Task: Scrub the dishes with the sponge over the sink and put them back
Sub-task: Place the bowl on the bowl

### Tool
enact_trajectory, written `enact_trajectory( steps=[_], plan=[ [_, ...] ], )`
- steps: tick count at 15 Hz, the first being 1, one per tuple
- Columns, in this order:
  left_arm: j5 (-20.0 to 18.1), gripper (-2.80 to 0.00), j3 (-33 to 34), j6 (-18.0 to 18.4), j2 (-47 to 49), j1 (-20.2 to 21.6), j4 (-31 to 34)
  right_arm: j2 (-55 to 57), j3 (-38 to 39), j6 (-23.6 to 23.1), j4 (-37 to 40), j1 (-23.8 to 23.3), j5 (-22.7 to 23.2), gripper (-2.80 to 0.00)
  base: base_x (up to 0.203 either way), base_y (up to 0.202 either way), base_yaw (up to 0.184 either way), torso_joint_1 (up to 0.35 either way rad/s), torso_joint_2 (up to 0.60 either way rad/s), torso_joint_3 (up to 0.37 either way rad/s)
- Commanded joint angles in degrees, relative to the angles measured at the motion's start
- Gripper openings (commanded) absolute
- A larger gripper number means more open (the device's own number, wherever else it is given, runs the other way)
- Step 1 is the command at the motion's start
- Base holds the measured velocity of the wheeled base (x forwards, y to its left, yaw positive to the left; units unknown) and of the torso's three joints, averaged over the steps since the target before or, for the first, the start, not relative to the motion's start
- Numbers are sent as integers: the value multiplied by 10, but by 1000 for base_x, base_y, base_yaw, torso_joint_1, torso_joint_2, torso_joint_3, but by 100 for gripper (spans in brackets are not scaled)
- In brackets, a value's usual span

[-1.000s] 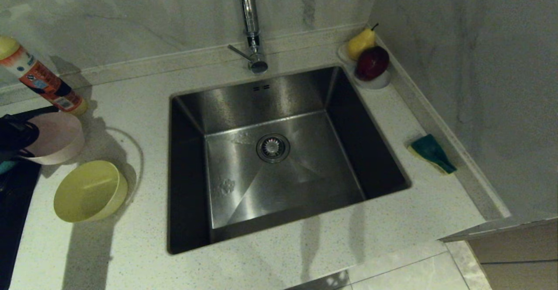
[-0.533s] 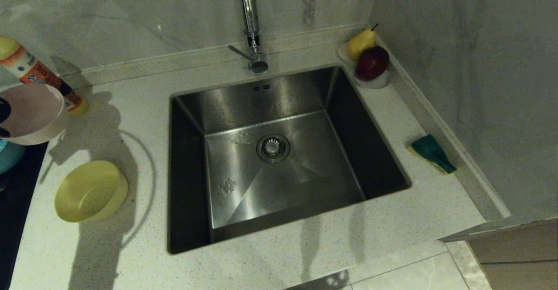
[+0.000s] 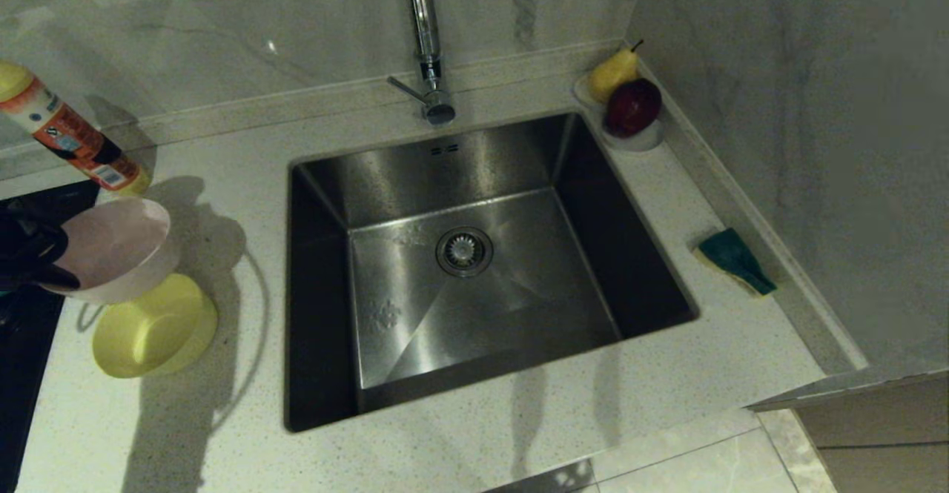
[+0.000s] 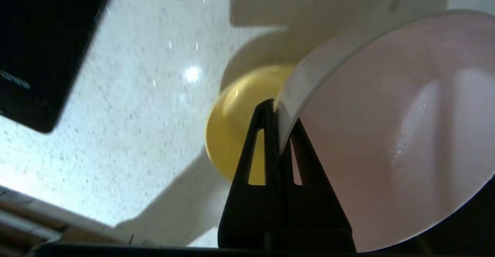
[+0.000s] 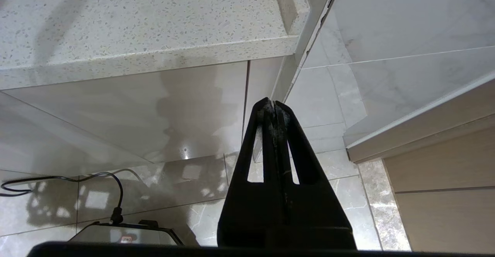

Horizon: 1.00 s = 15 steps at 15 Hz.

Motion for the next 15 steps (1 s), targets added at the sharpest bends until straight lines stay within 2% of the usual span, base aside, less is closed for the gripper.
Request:
enact_trajectory(
  steps=[1, 5, 8, 13, 15],
  plan=[
    [6, -280, 34, 0, -2, -13, 2, 1, 0, -1, 0, 0, 0, -280, 0, 0, 0, 0, 0, 0],
    [20, -280, 75, 10, -7, -14, -19, 1, 0, -1, 0, 0, 0, -280, 0, 0, 0, 0, 0, 0],
    [45, -280, 86, 14, -6, -14, -32, 1, 0, -1, 0, 0, 0, -280, 0, 0, 0, 0, 0, 0],
    [48, -280, 144, 16, -8, -14, -104, 1, 0, -1, 0, 0, 0, -280, 0, 0, 0, 0, 0, 0],
    [46, -280, 138, 14, -23, -14, -106, 1, 0, -1, 0, 0, 0, -280, 0, 0, 0, 0, 0, 0]
  ],
)
